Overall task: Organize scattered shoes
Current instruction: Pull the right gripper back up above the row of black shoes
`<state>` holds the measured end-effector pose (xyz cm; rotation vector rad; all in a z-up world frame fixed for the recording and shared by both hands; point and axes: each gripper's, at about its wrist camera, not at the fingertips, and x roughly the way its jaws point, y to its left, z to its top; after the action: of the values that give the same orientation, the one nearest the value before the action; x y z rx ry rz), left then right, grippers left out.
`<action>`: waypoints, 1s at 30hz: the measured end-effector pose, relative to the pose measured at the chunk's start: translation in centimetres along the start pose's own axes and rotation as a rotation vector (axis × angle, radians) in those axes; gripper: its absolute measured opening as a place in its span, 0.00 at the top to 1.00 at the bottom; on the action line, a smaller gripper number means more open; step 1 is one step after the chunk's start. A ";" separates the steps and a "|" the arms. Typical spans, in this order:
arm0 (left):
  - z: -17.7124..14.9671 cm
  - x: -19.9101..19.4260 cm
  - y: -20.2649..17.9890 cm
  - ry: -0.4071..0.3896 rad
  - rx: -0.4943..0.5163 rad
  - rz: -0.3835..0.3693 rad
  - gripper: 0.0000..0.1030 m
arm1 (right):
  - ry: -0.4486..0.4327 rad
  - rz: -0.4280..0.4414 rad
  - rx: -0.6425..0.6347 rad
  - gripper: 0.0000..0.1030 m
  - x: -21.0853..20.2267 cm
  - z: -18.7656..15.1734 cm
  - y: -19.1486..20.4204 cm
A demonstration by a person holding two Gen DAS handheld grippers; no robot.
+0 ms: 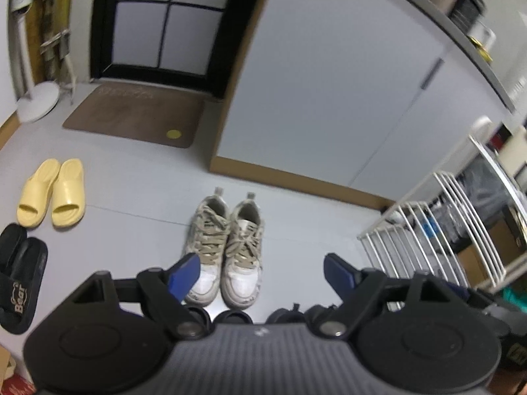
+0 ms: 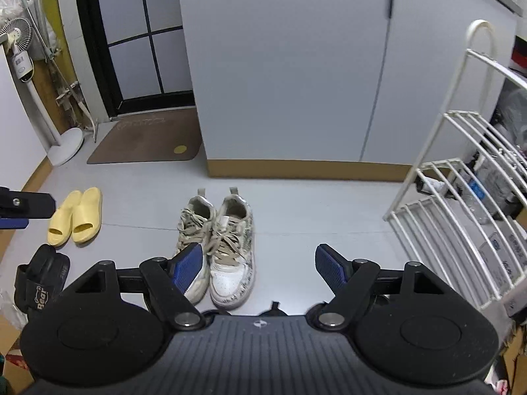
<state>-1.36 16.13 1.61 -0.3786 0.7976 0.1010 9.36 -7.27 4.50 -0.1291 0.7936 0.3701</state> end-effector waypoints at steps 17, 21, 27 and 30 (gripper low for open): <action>-7.2 -0.6 -4.2 0.135 0.136 -0.004 0.08 | 0.110 0.015 0.043 0.06 -7.4 -7.4 -5.1; -9.0 -1.5 -5.2 0.140 0.195 -0.009 0.05 | 0.135 0.004 0.039 0.03 -8.4 -9.2 -5.5; -11.4 -2.2 -5.9 0.163 0.234 -0.026 0.04 | 0.170 -0.006 0.099 0.02 -9.3 -11.0 -6.9; -12.3 -2.4 -6.2 0.171 0.253 -0.034 0.04 | 0.165 -0.025 0.116 0.02 -10.0 -11.4 -7.4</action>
<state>-9.91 5.94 -2.68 -0.1622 0.9596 -0.0649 -1.96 -19.80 3.57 -0.0615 0.9735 0.2917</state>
